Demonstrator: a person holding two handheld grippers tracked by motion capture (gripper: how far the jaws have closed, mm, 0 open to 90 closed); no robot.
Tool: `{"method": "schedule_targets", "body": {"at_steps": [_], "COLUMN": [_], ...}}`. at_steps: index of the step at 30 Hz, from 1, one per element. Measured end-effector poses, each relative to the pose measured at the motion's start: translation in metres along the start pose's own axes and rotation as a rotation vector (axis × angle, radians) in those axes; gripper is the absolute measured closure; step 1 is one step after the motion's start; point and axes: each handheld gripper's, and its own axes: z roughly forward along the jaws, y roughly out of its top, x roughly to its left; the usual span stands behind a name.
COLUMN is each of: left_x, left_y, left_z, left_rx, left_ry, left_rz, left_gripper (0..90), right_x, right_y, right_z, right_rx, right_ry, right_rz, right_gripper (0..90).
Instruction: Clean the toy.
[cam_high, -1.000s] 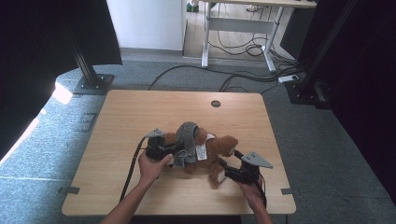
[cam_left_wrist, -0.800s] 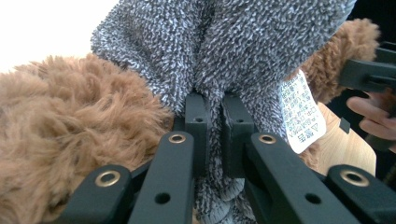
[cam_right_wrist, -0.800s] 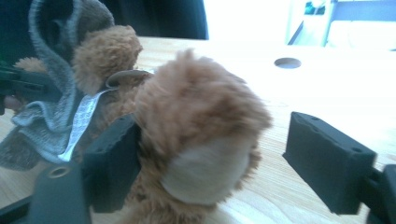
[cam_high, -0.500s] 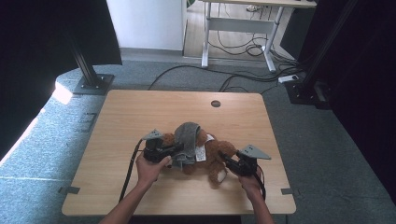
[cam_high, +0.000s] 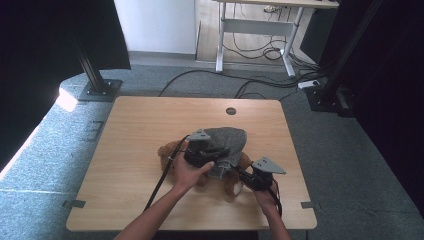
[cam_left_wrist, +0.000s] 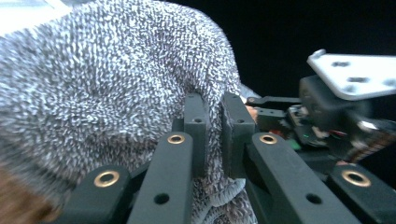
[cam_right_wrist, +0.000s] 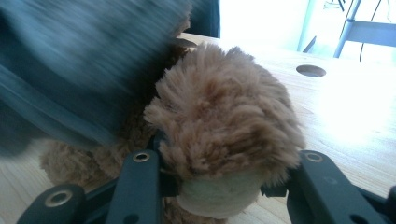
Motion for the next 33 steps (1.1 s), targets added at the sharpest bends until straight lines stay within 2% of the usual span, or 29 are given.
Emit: {"method": "schedule_targets", "body": {"at_steps": [1,2,3,4,7,8,13,15,16,17,21,22,23,24,25,31,33], "left_x": [0.003,0.003,0.009,0.009,0.026,0.026,0.032,0.039,0.039,0.048,0.071,0.071,0.083,0.083,0.09,0.094,0.095], "left_y": [-0.003,-0.003,-0.008,-0.008,-0.017,-0.017,-0.02,-0.022,-0.022,-0.024,-0.029,-0.029,-0.032,-0.032,-0.036,-0.047,-0.053], "left_z": [0.011,0.011,0.016,0.016,0.008,0.008,-0.008,-0.023,-0.023,-0.035,-0.064,-0.064,-0.077,-0.077,-0.088,-0.097,-0.098], "left_rx": [0.042,0.042,0.075,0.075,0.064,0.064,0.06,0.045,0.045,0.028,-0.009,-0.009,-0.022,-0.022,-0.033,-0.043,-0.051], "left_ry": [0.034,0.034,0.074,0.074,0.084,0.084,0.123,0.143,0.143,0.167,0.204,0.204,0.213,0.213,0.219,0.203,0.183], "left_rz": [0.0,0.0,-0.003,-0.003,-0.057,-0.057,-0.03,-0.037,-0.037,-0.058,-0.117,-0.117,-0.147,-0.147,-0.165,-0.179,-0.187], "left_gripper": [82.2,82.1,82.2,82.1,82.3,82.3,82.4,82.3,82.3,82.3,82.3,82.3,82.3,82.2,82.2,82.1,82.1], "right_x": [0.002,0.002,0.003,0.003,0.002,0.002,0.003,0.002,0.002,0.0,-0.003,-0.003,-0.003,-0.003,-0.003,-0.003,-0.004], "right_y": [0.0,0.0,0.0,0.0,-0.002,-0.002,-0.004,-0.006,-0.006,-0.007,-0.009,-0.009,-0.009,-0.009,-0.009,-0.011,-0.012], "right_z": [-0.001,-0.001,-0.002,-0.002,-0.004,-0.004,-0.006,-0.007,-0.007,-0.009,-0.01,-0.01,-0.01,-0.01,-0.01,-0.012,-0.013], "right_rx": [-0.002,-0.002,-0.002,-0.002,0.0,0.0,0.002,0.003,0.003,0.002,-0.002,-0.002,-0.002,-0.002,-0.001,0.001,0.002], "right_ry": [-0.006,-0.006,-0.008,-0.008,-0.005,-0.005,-0.005,0.007,0.007,0.013,0.024,0.024,0.027,0.027,0.03,0.037,0.041], "right_rz": [-0.026,-0.026,-0.045,-0.045,-0.058,-0.058,-0.07,-0.072,-0.072,-0.071,-0.07,-0.07,-0.072,-0.072,-0.07,-0.058,-0.049], "right_gripper": [59.9,59.9,60.4,60.4,60.9,60.9,61.5,61.7,61.7,61.9,61.9,61.9,61.9,61.9,61.9,61.1,60.3]}}
